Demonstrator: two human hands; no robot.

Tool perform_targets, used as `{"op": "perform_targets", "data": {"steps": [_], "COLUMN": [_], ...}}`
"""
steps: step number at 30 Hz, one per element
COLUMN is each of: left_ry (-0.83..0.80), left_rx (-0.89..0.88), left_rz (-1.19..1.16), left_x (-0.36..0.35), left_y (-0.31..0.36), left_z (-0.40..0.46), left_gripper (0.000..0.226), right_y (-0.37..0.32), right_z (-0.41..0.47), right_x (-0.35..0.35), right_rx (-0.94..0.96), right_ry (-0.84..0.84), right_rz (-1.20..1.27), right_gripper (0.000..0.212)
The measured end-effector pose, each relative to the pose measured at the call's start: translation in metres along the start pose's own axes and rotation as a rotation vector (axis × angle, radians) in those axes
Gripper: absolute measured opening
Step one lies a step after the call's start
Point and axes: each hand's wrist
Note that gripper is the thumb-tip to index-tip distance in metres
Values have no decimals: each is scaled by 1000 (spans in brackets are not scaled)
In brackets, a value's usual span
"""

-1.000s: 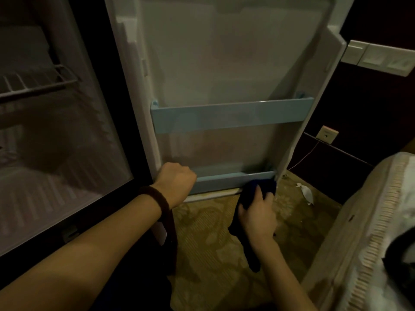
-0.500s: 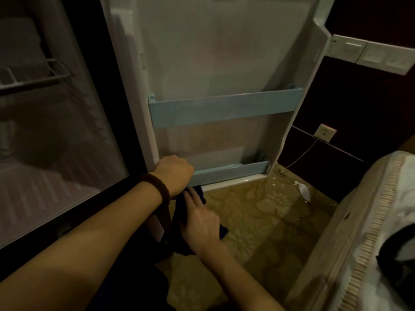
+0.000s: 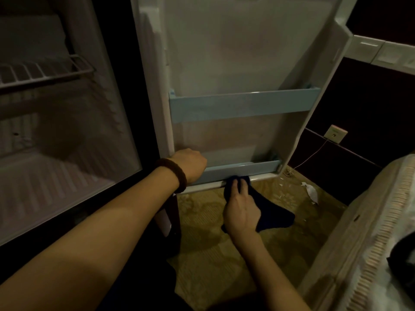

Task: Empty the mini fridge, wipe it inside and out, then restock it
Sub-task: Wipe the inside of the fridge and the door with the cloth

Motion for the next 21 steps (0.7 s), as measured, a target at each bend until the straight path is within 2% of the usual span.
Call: {"op": "perform_targets", "data": {"steps": [2,6,8,11,15,17,19,21], "left_ry": [-5,10,22,11,-46,-69,-78,-70], "left_rx": [3,11,21,24,-2,-16,-17,-19], "left_rz": [-5,2,7,3,-56,-95,-117,-114], "left_x": [1,0,-2,-4,2,5,5,5], "left_y": [0,1,2,1,-4,-6,-5,-6], "left_z": [0,-2,-2,-2,-6,-10,-12,-13], "left_gripper": [27,27,27,25,20,21,21,22], "right_y": [-33,-83,-91,-93,-76,-68,-60,-49], "right_z": [-12,-34,-36,-35,-39,-38,-46,-58], "right_x": [0,-11,-21,-16,5,9,1,-6], "right_rx": [32,119,163,234,389,537,658,549], "right_ry": [-31,17,-45,-46,-58,-26,-111,-103], "right_rz": [57,212,201,167,113,86,110,264], "right_gripper": [54,59,65,72,44,38,37,39]}}
Point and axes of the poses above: each hand's wrist, its own z-axis towards the middle knuckle, its own x-axis out of the back of the hand, y = z × x, and after that the axes turned 4 degrees about -z, right-handed
